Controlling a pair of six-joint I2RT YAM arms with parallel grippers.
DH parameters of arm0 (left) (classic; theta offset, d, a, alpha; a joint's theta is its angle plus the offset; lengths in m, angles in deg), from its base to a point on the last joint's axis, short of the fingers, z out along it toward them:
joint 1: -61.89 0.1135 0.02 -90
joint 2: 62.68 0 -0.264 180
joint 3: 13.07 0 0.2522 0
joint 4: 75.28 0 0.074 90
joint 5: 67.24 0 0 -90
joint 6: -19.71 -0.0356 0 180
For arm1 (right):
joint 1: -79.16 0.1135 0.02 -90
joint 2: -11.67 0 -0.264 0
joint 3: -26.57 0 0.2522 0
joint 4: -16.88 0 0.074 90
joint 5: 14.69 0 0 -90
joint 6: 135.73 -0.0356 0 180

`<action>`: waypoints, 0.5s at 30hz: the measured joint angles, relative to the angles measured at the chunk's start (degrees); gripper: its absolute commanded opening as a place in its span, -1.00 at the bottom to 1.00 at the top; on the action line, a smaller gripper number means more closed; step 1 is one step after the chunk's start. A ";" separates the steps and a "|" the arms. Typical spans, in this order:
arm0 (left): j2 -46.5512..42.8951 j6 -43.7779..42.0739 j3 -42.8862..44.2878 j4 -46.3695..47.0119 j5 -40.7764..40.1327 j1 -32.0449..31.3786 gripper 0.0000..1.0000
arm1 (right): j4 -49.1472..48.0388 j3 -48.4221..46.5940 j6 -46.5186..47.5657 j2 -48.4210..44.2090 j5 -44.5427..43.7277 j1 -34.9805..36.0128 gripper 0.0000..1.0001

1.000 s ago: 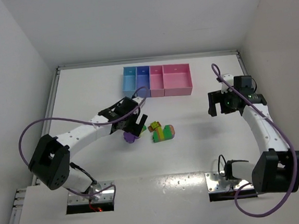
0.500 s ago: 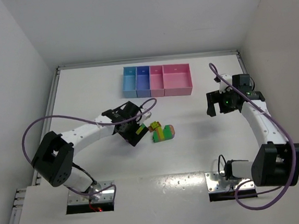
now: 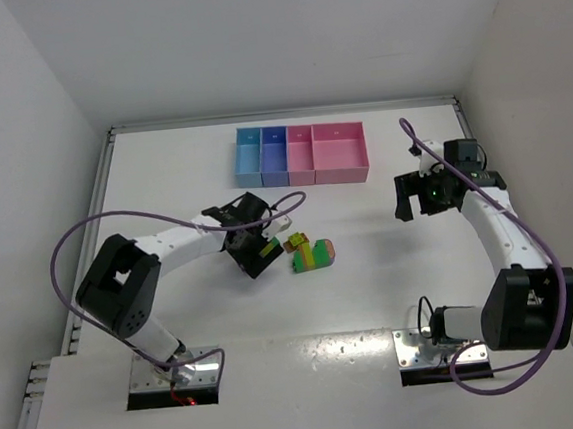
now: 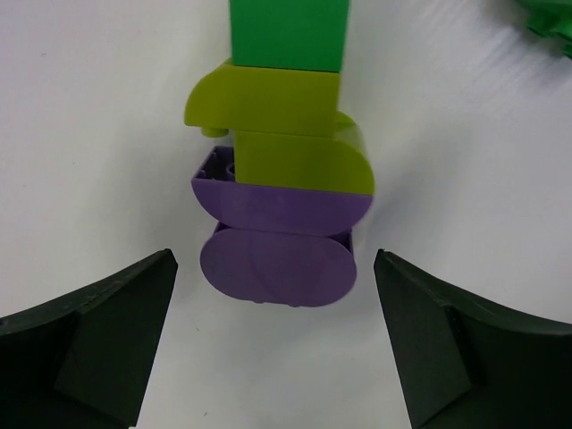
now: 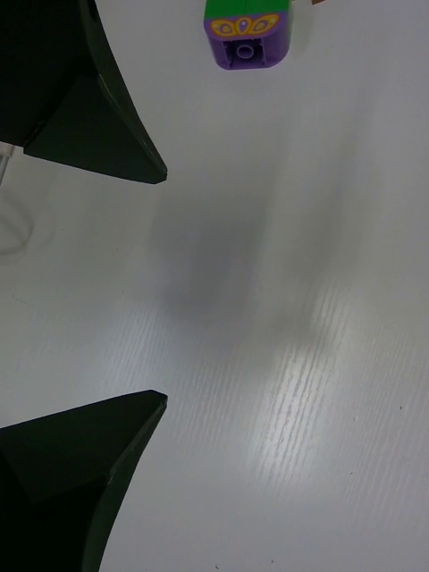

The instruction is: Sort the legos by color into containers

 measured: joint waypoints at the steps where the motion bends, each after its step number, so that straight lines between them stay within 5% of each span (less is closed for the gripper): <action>1: 0.52 -0.24 0.04 0.31 0.07 0.37 0.93 | 0.00 0.00 0.04 0.17 0.00 0.00 1.00; 9: 5.25 -2.19 1.09 1.29 1.70 3.63 0.66 | 0.00 -0.31 0.31 2.03 -0.48 0.00 1.00; 15: 5.53 -3.85 2.62 1.33 4.83 5.70 0.04 | 0.04 -0.92 0.37 3.06 -0.66 0.15 1.00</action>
